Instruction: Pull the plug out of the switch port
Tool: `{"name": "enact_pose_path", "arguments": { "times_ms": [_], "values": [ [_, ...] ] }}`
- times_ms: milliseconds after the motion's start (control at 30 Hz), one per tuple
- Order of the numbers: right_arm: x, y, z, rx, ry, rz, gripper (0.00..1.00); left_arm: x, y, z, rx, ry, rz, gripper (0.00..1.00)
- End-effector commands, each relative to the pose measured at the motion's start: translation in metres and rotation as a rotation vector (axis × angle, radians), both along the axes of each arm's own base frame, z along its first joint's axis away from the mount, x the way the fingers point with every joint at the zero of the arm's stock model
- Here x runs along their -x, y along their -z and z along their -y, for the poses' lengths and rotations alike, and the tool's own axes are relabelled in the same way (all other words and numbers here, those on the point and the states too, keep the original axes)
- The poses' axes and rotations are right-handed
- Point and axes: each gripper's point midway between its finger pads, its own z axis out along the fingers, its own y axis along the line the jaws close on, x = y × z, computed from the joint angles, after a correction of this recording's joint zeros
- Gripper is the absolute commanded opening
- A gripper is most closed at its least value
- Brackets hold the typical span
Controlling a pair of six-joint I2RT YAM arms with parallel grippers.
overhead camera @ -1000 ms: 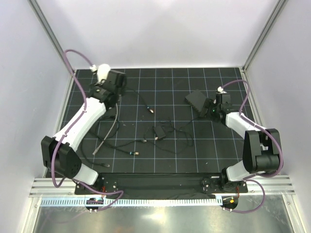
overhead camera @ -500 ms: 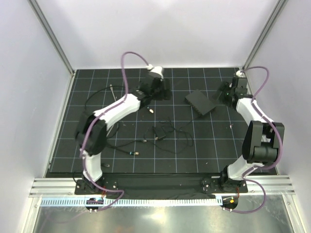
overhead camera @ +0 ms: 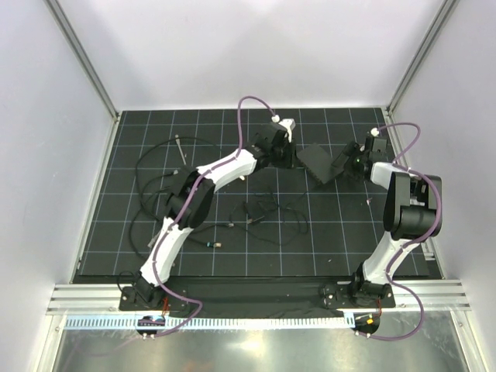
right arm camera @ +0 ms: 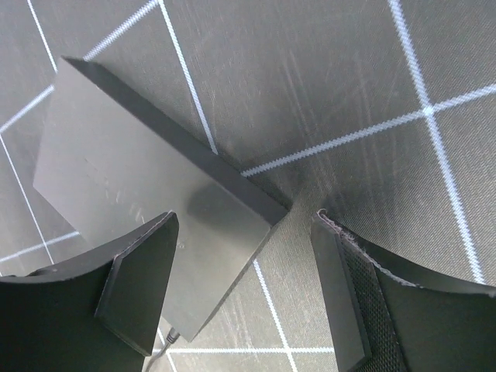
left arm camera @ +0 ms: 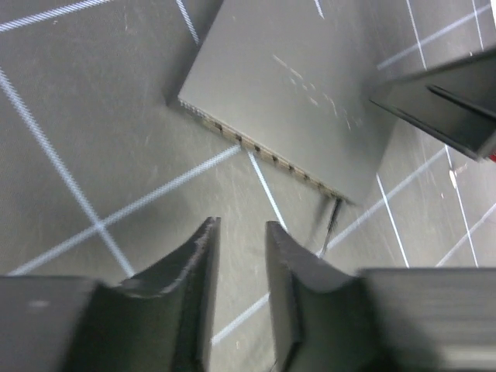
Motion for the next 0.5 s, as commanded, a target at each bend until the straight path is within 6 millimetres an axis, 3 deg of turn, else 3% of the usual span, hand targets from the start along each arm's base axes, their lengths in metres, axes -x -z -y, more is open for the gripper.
{"name": "enact_pose_path", "arguments": {
  "times_ms": [0,200,467],
  "values": [
    [-0.025,-0.027,0.01,0.04,0.035,0.119,0.77,-0.009,-0.006,0.014,0.058,0.001,-0.02,0.28],
    [-0.027,-0.02,0.01,0.036,0.028,0.095,0.77,-0.016,0.02,0.024,0.075,-0.021,-0.065,0.22],
    [-0.04,-0.009,0.004,-0.01,0.05,0.1,0.71,-0.018,0.032,0.028,0.089,-0.044,-0.089,0.22]
  ]
}}
